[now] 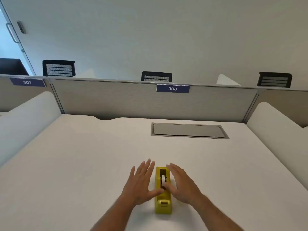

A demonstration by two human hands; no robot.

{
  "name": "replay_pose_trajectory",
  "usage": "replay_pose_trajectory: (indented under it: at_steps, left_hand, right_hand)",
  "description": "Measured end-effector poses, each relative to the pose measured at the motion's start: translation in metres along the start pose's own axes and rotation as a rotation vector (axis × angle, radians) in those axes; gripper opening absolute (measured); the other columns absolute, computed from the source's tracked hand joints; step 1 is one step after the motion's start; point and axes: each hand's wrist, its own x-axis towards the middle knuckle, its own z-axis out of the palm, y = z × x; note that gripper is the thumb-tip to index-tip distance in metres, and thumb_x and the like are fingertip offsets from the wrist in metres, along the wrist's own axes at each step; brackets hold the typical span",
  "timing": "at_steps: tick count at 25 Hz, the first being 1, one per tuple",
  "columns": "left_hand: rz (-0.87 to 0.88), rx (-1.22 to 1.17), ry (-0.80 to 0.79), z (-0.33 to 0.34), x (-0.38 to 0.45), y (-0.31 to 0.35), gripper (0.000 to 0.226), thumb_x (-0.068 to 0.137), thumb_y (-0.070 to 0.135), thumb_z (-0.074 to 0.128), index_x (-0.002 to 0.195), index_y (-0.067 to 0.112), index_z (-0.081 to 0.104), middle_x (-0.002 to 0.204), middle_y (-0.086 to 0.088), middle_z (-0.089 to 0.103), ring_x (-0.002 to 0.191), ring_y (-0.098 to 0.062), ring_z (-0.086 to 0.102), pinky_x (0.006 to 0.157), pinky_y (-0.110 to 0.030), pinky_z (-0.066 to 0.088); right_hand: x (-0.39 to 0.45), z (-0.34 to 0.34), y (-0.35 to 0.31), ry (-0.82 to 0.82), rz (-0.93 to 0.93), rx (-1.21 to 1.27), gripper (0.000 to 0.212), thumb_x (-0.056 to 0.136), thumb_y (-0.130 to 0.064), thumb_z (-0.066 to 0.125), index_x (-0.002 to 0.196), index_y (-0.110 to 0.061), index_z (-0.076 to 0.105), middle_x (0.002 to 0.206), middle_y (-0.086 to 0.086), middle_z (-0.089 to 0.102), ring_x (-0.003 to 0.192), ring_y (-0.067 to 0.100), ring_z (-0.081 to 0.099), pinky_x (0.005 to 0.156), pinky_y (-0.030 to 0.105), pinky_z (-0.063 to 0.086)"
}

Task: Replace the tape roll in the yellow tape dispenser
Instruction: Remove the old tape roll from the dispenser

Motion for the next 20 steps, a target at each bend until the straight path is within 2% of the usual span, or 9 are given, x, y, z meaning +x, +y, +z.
replay_pose_trajectory:
  at_steps: [2, 5, 7, 10, 14, 20]
  left_hand:
    - [-0.013, -0.041, -0.04, 0.005, 0.0, 0.005, 0.106, 0.074, 0.089, 0.033, 0.152, 0.033, -0.012, 0.163, 0.008, -0.013, 0.151, -0.016, -0.01, 0.124, -0.05, 0.002]
    - [-0.055, -0.103, -0.037, 0.01, 0.003, 0.013, 0.109, 0.069, 0.091, 0.032, 0.153, 0.033, -0.007, 0.164, 0.009, -0.007, 0.152, -0.016, -0.005, 0.124, -0.05, 0.005]
    - [-0.051, -0.121, -0.056, 0.011, 0.005, 0.019, 0.106, 0.072, 0.087, 0.039, 0.153, 0.033, -0.003, 0.164, 0.01, -0.004, 0.152, -0.016, -0.002, 0.124, -0.05, 0.007]
    - [-0.042, -0.144, -0.033, 0.017, 0.006, 0.02, 0.1, 0.076, 0.079, 0.048, 0.153, 0.034, 0.004, 0.164, 0.012, -0.002, 0.152, -0.016, 0.003, 0.123, -0.049, 0.011]
    - [-0.037, -0.176, -0.019, 0.019, 0.01, 0.018, 0.103, 0.071, 0.079, 0.052, 0.153, 0.034, 0.009, 0.163, 0.016, 0.002, 0.151, -0.013, 0.009, 0.122, -0.047, 0.019]
    - [-0.023, -0.264, 0.015, 0.016, 0.012, 0.016, 0.109, 0.062, 0.076, 0.065, 0.151, 0.035, 0.019, 0.161, 0.017, 0.015, 0.145, -0.008, 0.029, 0.118, -0.033, 0.029]
  right_hand:
    - [0.003, 0.002, 0.002, -0.035, -0.012, -0.042, 0.067, 0.092, -0.056, 0.051, 0.149, -0.034, 0.024, 0.16, -0.01, 0.021, 0.146, 0.01, 0.02, 0.115, 0.031, 0.031]
    - [0.007, 0.004, 0.004, -0.037, -0.02, -0.072, 0.066, 0.09, -0.056, 0.053, 0.147, -0.035, 0.029, 0.158, -0.01, 0.026, 0.144, 0.009, 0.022, 0.113, 0.031, 0.034]
    - [0.009, 0.004, 0.004, -0.022, -0.032, -0.09, 0.064, 0.087, -0.056, 0.055, 0.144, -0.037, 0.033, 0.156, -0.01, 0.029, 0.142, 0.009, 0.025, 0.11, 0.032, 0.038]
    - [0.012, 0.002, 0.002, -0.011, -0.042, -0.127, 0.061, 0.082, -0.053, 0.059, 0.138, -0.039, 0.041, 0.154, -0.011, 0.032, 0.141, 0.009, 0.027, 0.105, 0.032, 0.043]
    - [0.017, 0.002, -0.002, -0.031, -0.037, -0.124, 0.055, 0.076, -0.049, 0.062, 0.129, -0.038, 0.052, 0.15, -0.013, 0.035, 0.136, 0.008, 0.033, 0.1, 0.031, 0.046]
    - [0.025, -0.002, -0.003, -0.022, -0.027, -0.067, 0.048, 0.071, -0.043, 0.067, 0.118, -0.033, 0.062, 0.138, -0.015, 0.046, 0.121, 0.006, 0.047, 0.094, 0.026, 0.049]
